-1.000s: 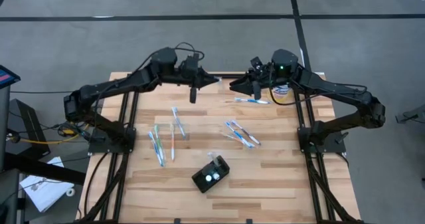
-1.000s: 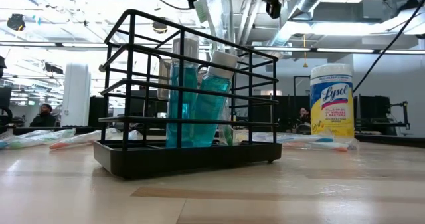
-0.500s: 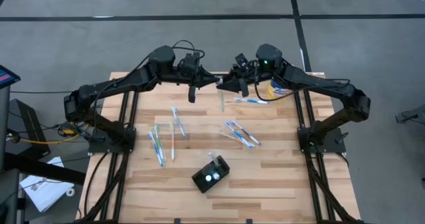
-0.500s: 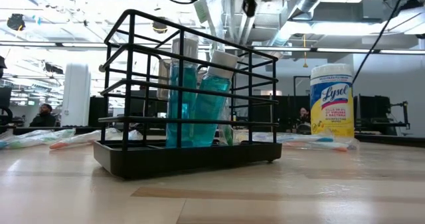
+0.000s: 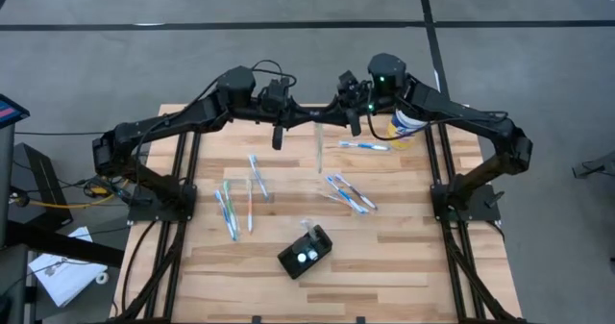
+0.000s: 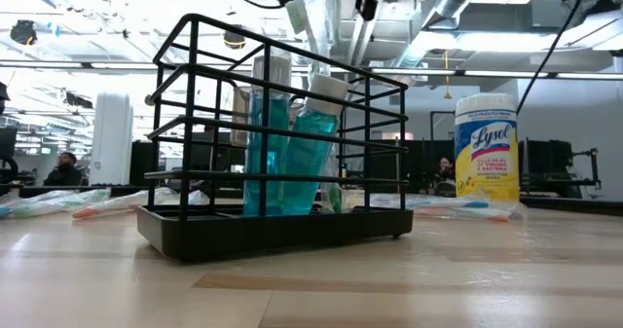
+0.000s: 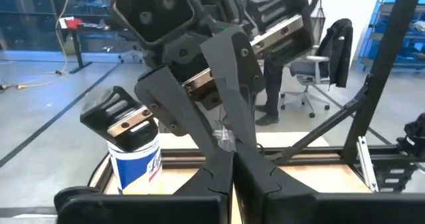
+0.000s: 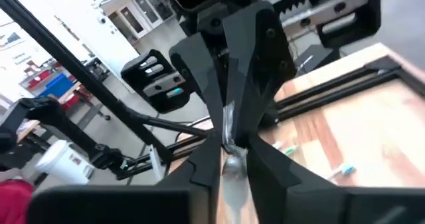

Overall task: Pick & Place toothbrushing station
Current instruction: Put the green toothbrush into the mesh organizer

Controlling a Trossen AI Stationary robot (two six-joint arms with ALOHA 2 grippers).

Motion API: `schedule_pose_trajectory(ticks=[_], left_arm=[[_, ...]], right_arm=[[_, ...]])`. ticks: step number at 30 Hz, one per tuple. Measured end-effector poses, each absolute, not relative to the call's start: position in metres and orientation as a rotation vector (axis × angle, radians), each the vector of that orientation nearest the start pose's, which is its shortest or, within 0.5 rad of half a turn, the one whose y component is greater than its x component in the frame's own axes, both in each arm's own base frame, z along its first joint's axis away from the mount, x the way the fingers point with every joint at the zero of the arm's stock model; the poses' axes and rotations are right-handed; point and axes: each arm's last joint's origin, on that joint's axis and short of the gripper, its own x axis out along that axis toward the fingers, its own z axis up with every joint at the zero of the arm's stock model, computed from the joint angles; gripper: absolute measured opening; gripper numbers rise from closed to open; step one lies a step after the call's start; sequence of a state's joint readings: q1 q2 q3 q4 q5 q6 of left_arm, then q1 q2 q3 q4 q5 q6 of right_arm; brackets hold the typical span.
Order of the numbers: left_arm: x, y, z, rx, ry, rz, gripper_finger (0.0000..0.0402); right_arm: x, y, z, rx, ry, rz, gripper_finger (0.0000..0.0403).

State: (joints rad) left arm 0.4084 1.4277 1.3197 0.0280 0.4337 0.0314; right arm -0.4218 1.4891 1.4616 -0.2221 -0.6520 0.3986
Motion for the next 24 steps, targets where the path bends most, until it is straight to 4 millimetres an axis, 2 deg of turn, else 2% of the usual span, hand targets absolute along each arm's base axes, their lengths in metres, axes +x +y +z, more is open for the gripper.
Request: schedule_pose_trajectory(ticks=[6,10,13,24], left_arm=[[0.3027,0.1218,0.3928,0.024,0.056,-0.012,0.0000],[0.3028,0.1215,0.3924,0.021,0.059,-0.016,0.0000],[0.3030,0.1210,0.3925,0.013,0.059,-0.018,0.0000],[0.3035,0.1199,0.3937,0.004,0.047,-0.022,0.0000]], right_arm=[[0.3093,-0.1236,0.3940,0.530,0.284,0.205,0.0161],[0.3095,-0.1237,0.3942,0.508,0.278,0.202,0.0191],[0.3097,-0.1241,0.3941,0.501,0.276,0.192,0.0173],[0.3097,-0.1266,0.3935,0.471,0.268,0.172,0.0050]])
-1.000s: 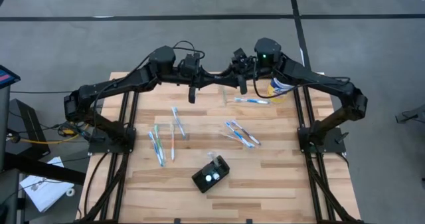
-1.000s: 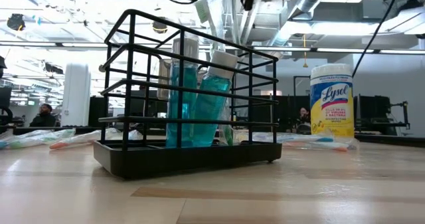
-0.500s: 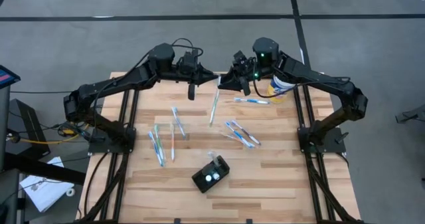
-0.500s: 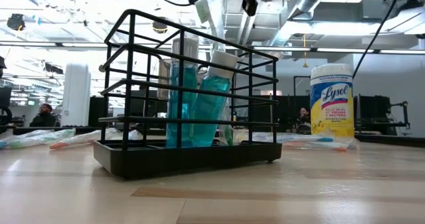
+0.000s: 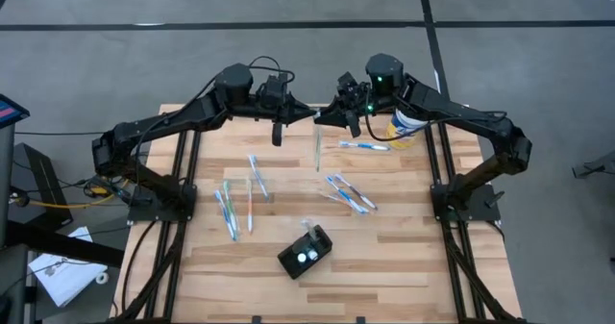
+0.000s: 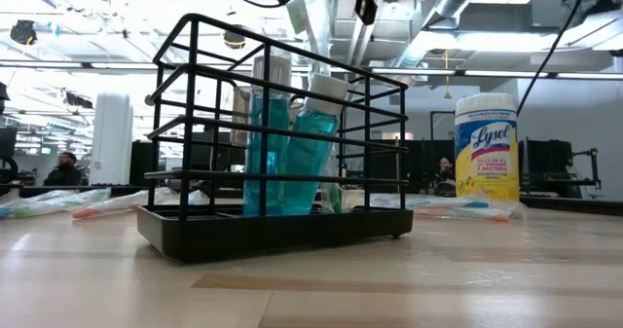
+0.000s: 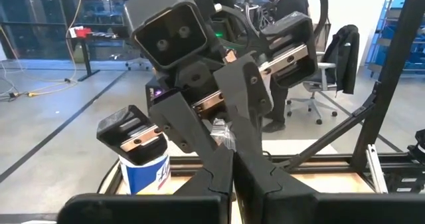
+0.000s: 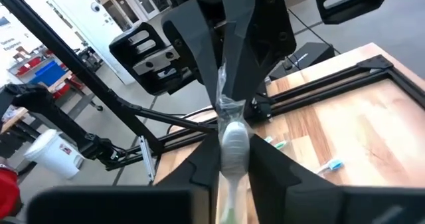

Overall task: Pick & Place toothbrushing station
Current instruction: Put the green toothbrush into the mesh organizer

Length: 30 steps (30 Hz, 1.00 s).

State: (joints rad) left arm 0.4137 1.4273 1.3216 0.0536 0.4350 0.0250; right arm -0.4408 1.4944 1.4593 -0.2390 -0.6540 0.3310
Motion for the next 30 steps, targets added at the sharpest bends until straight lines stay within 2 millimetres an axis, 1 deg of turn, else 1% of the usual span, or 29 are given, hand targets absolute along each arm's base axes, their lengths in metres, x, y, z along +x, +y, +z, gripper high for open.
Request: schedule_pose_trajectory(ticks=[1,5,7,9,12,18,21,23,25,30], left_arm=[[0.303,0.120,0.394,0.004,0.047,-0.026,0.0000],[0.304,0.119,0.394,0.005,0.044,-0.033,0.0001],[0.304,0.118,0.395,0.009,0.036,-0.034,0.0009],[0.304,0.118,0.396,0.011,0.023,-0.034,0.0026],[0.303,0.121,0.397,-0.016,0.019,-0.027,0.0067],[0.303,0.122,0.396,-0.070,0.026,0.004,0.0178],[0.295,0.128,0.396,-0.069,0.057,0.032,0.0217],[0.289,0.136,0.391,-0.050,0.124,0.070,0.0227],[0.282,0.145,0.377,-0.045,0.250,0.109,0.0227],[0.266,0.148,0.360,-0.033,0.445,0.108,0.0204]], right_arm=[[0.310,-0.127,0.394,0.459,0.267,0.173,0.0041],[0.310,-0.127,0.394,0.427,0.264,0.174,0.0041],[0.310,-0.126,0.394,0.425,0.264,0.177,0.0041],[0.310,-0.126,0.393,0.421,0.272,0.178,0.0041],[0.309,-0.126,0.392,0.418,0.276,0.184,0.0041],[0.309,-0.126,0.392,0.419,0.277,0.190,0.0041],[0.309,-0.125,0.392,0.426,0.287,0.199,0.0041],[0.308,-0.125,0.391,0.429,0.299,0.199,0.0041],[0.308,-0.124,0.388,0.435,0.320,0.175,0.0041],[0.314,-0.112,0.385,0.383,0.346,0.075,0.0041]])
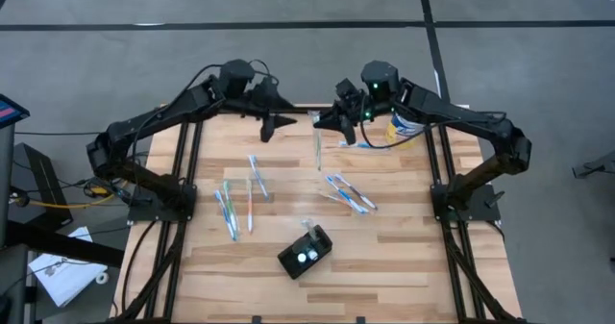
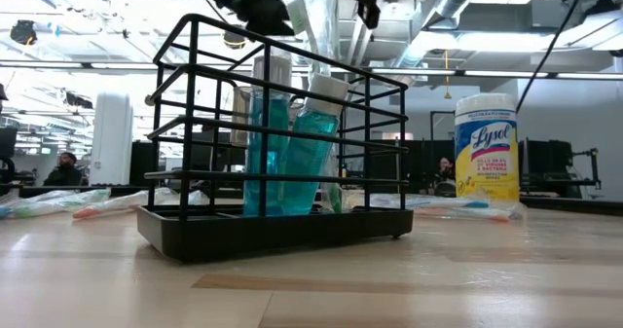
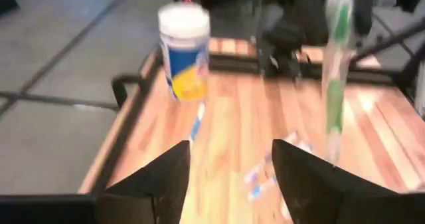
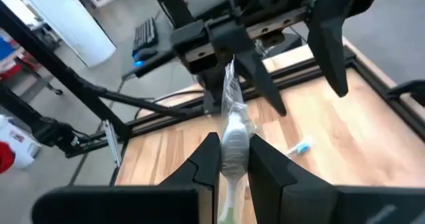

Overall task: Pick & Place toothbrushing station
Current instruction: Put the green toothbrush into the mesh organizer

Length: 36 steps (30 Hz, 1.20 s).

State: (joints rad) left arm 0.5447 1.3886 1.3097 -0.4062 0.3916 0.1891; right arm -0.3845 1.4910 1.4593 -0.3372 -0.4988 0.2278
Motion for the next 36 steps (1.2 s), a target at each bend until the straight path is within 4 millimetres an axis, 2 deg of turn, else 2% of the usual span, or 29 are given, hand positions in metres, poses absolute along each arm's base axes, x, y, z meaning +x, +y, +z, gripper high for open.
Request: schedule_pose_trajectory(ticks=[5,8,11,15,21,28,32,36], left_arm=[[0.247,0.151,0.351,-0.052,0.466,0.144,0.0187],[0.235,0.153,0.344,-0.094,0.474,0.181,0.0187],[0.228,0.151,0.338,-0.119,0.477,0.195,0.0189],[0.223,0.144,0.339,-0.138,0.452,0.198,0.0185],[0.227,0.137,0.339,-0.165,0.449,0.177,0.0182],[0.230,0.132,0.339,-0.153,0.444,0.158,0.0182],[0.230,0.132,0.340,-0.149,0.436,0.158,0.0182],[0.232,0.131,0.341,-0.140,0.421,0.151,0.0182]], right_arm=[[0.322,-0.084,0.379,0.360,0.398,0.028,0.0041],[0.328,-0.064,0.367,0.352,0.436,-0.004,0.0041],[0.335,-0.046,0.356,0.374,0.392,-0.036,0.0041],[0.341,-0.026,0.343,0.439,0.341,-0.089,0.0041],[0.340,-0.001,0.339,0.402,0.340,-0.238,0.0041],[0.335,0.023,0.329,0.349,0.359,-0.445,0.0041],[0.323,0.033,0.298,0.404,0.365,-0.544,0.0041],[0.308,0.042,0.297,0.467,0.219,-0.549,0.0041]])
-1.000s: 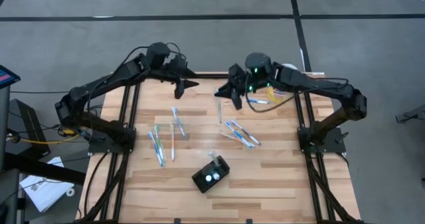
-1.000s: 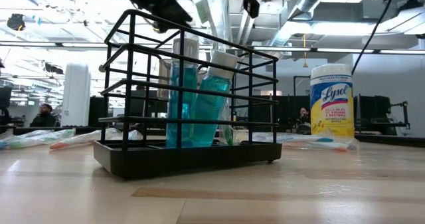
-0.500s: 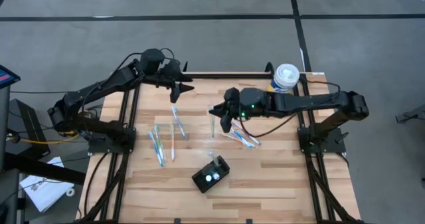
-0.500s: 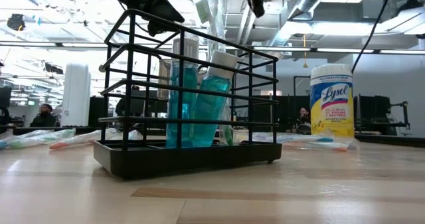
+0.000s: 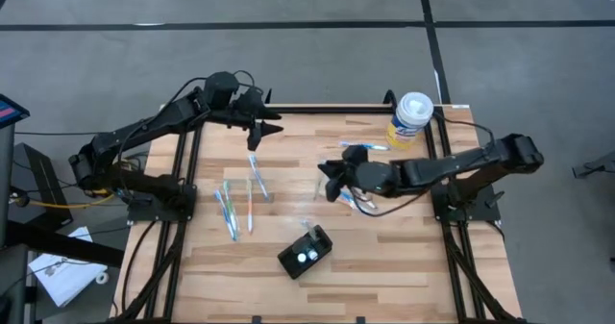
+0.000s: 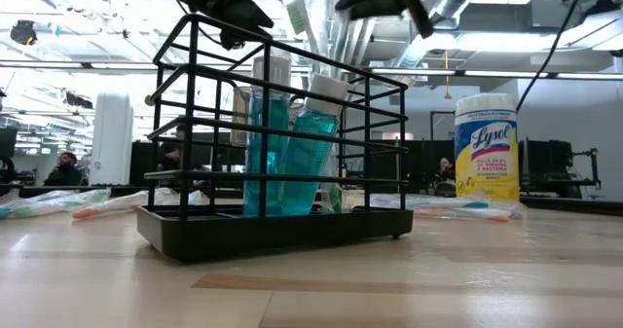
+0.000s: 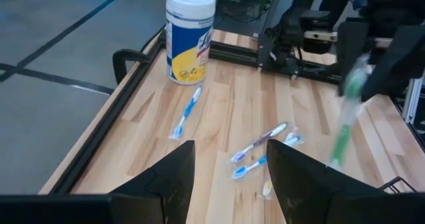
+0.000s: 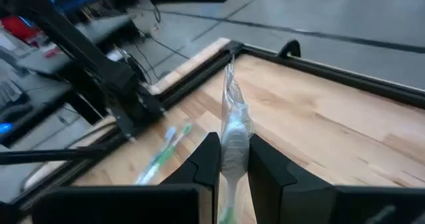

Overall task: Pick & Place toothbrushing station
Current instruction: Put the green toothbrush into the mesh organizer

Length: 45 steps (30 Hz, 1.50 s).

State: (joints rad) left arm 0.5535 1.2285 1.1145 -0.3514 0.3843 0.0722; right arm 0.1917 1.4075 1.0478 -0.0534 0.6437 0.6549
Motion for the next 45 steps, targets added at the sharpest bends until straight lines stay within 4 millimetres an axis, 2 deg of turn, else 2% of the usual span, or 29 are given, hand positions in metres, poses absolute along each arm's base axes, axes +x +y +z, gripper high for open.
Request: schedule_pose_trajectory(ticks=[3,6,9,15,21,27,32,41,45], left_arm=[[0.234,0.128,0.343,-0.154,0.403,0.145,0.0182],[0.236,0.125,0.343,-0.180,0.402,0.142,0.0182],[0.239,0.121,0.343,-0.163,0.407,0.162,0.0182],[0.243,0.115,0.344,-0.150,0.406,0.192,0.0182],[0.245,0.110,0.344,-0.151,0.400,0.195,0.0182],[0.248,0.109,0.344,-0.145,0.400,0.197,0.0182],[0.248,0.109,0.344,-0.141,0.401,0.197,0.0182],[0.248,0.108,0.344,-0.121,0.404,0.190,0.0182],[0.248,0.108,0.344,-0.120,0.404,0.190,0.0182]], right_arm=[[0.295,0.045,0.295,0.451,0.215,-0.567,0.0041],[0.280,0.050,0.305,0.465,0.178,-0.540,0.0041],[0.269,0.064,0.313,0.462,0.151,-0.515,0.0041],[0.260,0.091,0.309,0.470,0.172,-0.470,0.0041],[0.265,0.106,0.300,0.465,0.187,-0.445,0.0041],[0.277,0.112,0.286,0.473,0.207,-0.437,0.0041],[0.282,0.114,0.284,0.484,0.185,-0.428,0.0041],[0.281,0.107,0.295,0.494,0.139,-0.423,0.0041],[0.283,0.109,0.291,0.500,0.155,-0.414,0.0041]])
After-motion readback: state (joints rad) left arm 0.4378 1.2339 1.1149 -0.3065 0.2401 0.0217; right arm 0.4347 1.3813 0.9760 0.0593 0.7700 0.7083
